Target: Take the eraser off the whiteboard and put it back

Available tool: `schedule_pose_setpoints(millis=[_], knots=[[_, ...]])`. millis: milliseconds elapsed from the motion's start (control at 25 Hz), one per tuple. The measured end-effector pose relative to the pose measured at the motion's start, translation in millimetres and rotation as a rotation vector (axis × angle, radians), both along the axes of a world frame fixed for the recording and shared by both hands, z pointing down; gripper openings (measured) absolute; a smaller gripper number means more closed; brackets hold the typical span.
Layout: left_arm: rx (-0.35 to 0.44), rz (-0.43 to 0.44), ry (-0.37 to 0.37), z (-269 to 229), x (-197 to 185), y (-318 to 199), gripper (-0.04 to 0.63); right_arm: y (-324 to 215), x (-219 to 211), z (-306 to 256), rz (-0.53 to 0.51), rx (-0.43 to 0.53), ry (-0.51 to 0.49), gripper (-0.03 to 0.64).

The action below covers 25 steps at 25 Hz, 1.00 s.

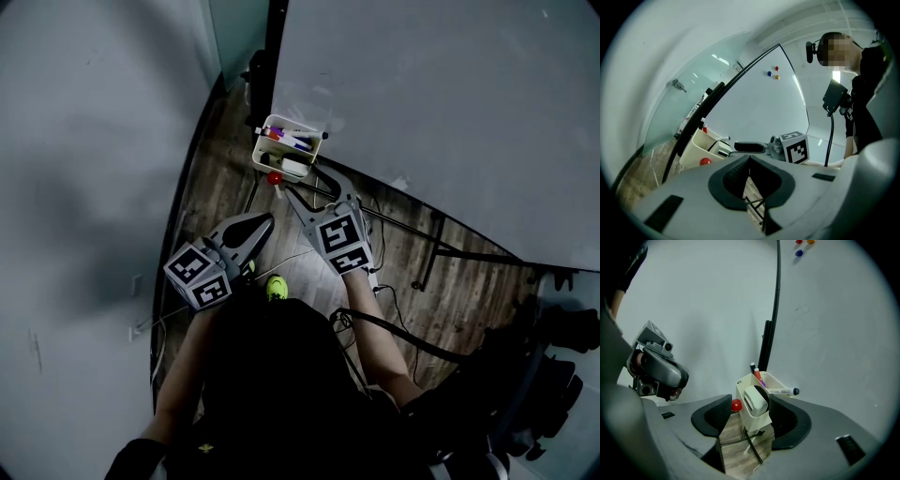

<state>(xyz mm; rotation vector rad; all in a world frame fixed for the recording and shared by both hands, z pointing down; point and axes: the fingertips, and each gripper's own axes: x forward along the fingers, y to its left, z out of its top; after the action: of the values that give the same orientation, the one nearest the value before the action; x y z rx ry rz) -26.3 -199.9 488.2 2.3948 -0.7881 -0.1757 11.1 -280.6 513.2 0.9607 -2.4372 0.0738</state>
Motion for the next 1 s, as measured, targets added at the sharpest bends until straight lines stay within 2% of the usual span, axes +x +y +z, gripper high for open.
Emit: schedule_pose_setpoints(millis=[600, 720, 1000], knots=[[-0.029, -0.009, -0.001, 6.9, -11.3, -8.7, 0.0, -20.4, -1.4, 12.5, 0.005, -0.009, 0.031, 0.235], [-0.035, -0.005, -0.004, 11.1, -11.5, -10.2, 0.0, -23.6, -0.8, 17.5, 0.008, -0.004, 0.035, 0.181], [-0.034, -0.001, -0.002, 8.3, -10.1, -9.7, 0.0, -20.8, -2.2, 12.9, -0.009, -0.012, 0.023, 0.166]])
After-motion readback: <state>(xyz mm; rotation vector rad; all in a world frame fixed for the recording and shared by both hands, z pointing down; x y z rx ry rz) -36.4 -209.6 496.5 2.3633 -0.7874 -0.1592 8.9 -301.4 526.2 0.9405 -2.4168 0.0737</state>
